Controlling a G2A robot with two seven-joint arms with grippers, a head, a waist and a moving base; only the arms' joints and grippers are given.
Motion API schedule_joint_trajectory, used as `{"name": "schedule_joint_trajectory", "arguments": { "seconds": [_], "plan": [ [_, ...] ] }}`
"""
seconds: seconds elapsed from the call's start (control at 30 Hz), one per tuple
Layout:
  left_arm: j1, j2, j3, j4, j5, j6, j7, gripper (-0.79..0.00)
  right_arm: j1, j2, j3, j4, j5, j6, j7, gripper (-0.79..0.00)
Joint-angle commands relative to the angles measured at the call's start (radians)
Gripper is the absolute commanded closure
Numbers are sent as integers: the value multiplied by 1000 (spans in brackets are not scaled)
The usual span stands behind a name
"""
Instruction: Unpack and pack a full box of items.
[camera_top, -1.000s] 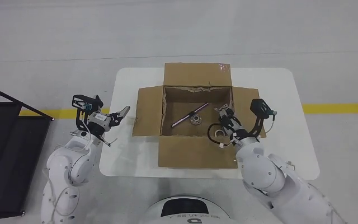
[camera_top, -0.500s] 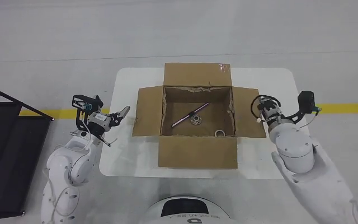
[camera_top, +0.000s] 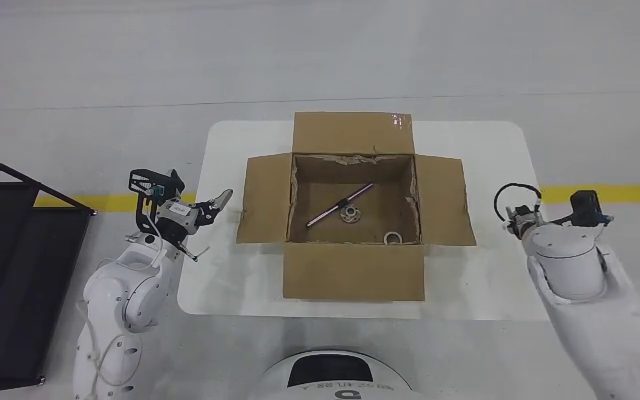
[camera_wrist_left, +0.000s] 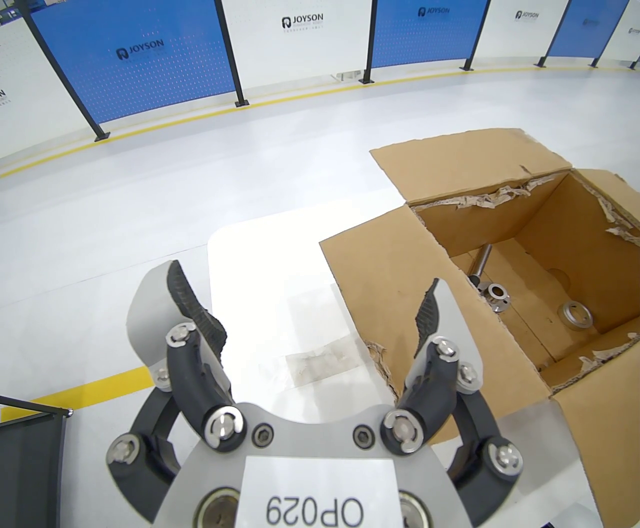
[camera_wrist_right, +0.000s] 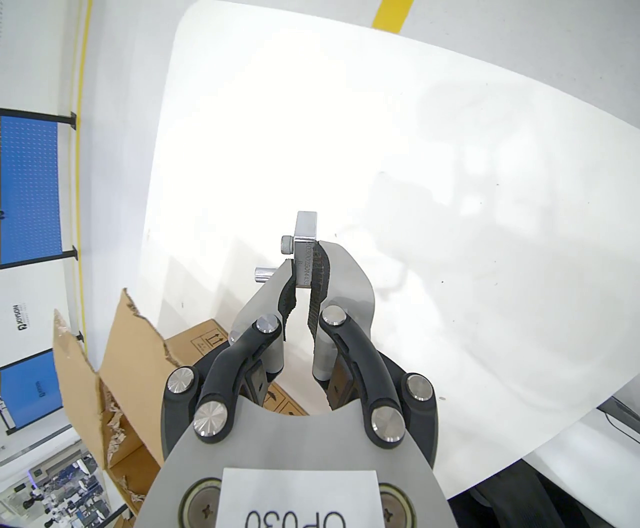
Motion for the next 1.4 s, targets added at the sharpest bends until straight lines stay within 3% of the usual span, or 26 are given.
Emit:
{"name": "schedule_joint_trajectory", "arguments": {
  "seconds": [0.0, 0.37, 0.87, 1.23, 1.37],
  "plan": [
    [0, 0, 0, 0, 0, 0, 0, -785, 37, 3, -27, 46, -19, 0, 36, 0],
    [0, 0, 0, 0, 0, 0, 0, -785, 234, -16, -148, 338, -13, 0, 36, 0],
    [0, 0, 0, 0, 0, 0, 0, -785, 284, 0, -149, 480, -13, 0, 141, 0],
    [0, 0, 0, 0, 0, 0, 0, -785, 363, 5, -217, 568, -43, 0, 214, 0],
    [0, 0, 0, 0, 0, 0, 0, -785, 394, 6, -246, 601, -57, 0, 242, -43]
  ]
}}
